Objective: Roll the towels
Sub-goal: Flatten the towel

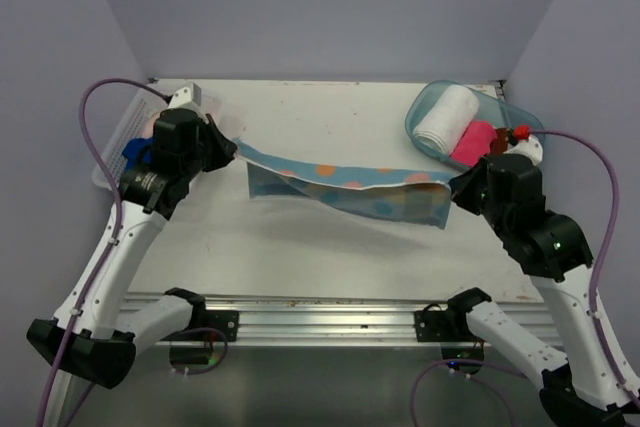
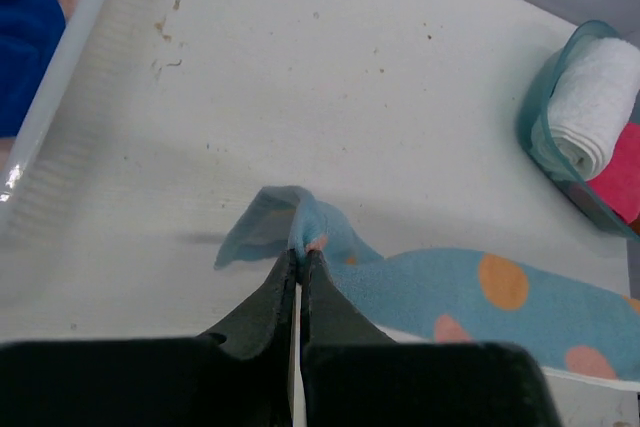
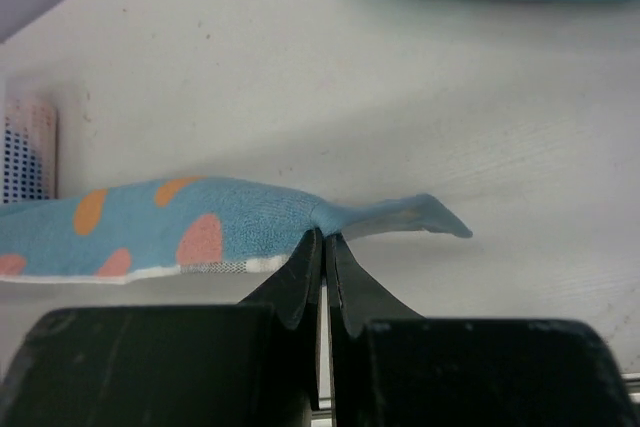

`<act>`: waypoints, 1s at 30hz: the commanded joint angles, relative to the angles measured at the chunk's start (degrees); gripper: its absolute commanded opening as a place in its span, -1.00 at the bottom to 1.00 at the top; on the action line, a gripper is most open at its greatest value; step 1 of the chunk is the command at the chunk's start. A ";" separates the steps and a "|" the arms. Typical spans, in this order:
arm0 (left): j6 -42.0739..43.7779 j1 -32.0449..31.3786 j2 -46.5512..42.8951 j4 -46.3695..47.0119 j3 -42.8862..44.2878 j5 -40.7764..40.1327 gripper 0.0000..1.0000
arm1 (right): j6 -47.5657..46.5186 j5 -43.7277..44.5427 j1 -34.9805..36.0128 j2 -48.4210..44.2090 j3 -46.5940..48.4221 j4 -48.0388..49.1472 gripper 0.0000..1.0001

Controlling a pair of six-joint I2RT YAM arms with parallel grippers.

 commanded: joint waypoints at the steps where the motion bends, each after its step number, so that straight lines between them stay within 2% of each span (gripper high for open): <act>1: 2.83 0.77 -3.39 -3.41 4.87 -1.00 -1.00 | -2.67 4.35 -0.09 -1.13 4.85 -2.04 -1.00; 5: 3.10 0.77 -6.55 -7.88 6.72 -1.18 -1.00 | -2.93 4.53 0.00 -3.94 6.79 -4.68 -1.00; 10: 2.84 0.77 -11.83 -14.39 8.47 -1.09 -1.00 | -2.85 4.09 0.00 -11.92 6.53 -5.12 -1.00; 15: 2.04 0.77 -18.58 -22.39 10.50 -1.79 -1.00 | -1.71 1.63 -0.09 -14.67 8.36 -8.19 -1.00; 20: 1.17 0.77 -22.38 -27.39 11.99 3.12 -1.00 | 1.37 -2.06 0.00 -15.46 9.34 -10.92 -1.00; 23: -0.33 0.77 -22.91 -27.15 11.03 4.36 -1.00 | 2.51 -1.89 0.00 -14.85 8.11 -12.50 -1.00; 27: -2.44 0.77 -18.98 -22.06 5.41 3.66 -1.00 | -0.20 1.96 0.00 -11.34 0.05 -10.58 -1.00; 30: -2.18 0.77 -11.61 -15.22 0.05 1.81 -1.00 | -4.42 7.07 -0.09 -5.54 -6.10 -1.04 -1.00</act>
